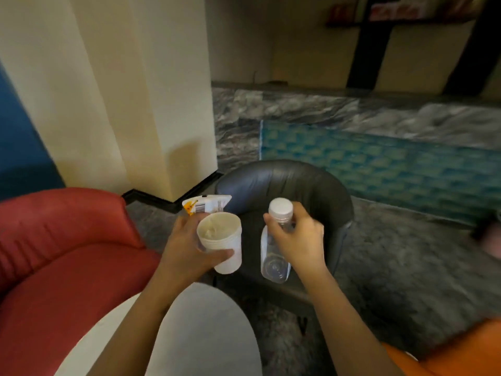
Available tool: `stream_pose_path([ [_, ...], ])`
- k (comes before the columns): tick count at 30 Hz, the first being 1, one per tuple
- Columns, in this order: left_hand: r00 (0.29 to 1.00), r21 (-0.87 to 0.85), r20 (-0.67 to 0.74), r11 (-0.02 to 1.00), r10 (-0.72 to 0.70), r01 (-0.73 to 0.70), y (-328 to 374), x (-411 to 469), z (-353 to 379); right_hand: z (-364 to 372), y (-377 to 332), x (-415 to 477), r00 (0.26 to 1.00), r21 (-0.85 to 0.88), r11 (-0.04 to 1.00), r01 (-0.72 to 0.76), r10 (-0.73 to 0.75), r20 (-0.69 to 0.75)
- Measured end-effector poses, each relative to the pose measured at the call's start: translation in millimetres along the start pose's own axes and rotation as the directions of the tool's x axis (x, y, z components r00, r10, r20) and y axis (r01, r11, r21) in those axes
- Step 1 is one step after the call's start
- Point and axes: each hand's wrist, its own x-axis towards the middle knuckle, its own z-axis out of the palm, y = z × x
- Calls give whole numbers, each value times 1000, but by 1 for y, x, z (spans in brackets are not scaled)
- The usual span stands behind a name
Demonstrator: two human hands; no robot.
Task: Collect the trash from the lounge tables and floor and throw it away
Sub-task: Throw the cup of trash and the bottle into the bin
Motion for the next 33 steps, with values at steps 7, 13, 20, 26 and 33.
stream_pose_path([
  [7,934,-272,218,936,285,-222,91,-7,65,-126,26,-36,955,-85,979,-187,162,-247],
  [13,778,-458,366,827,510,-327,206,-51,153,-271,56,-103,835,-139,921,-363,255,-488],
  [20,511,-675,412,630,754,-385,375,-177,248,-459,69,-225,598,-181,823,-539,222,-770],
  [26,367,-815,370,488,854,-313,516,-349,313,-630,68,-364,413,-159,739,-655,174,-894],
  [33,253,-890,379,426,890,-164,663,-519,357,-799,62,-495,343,-194,606,-771,138,-929],
])
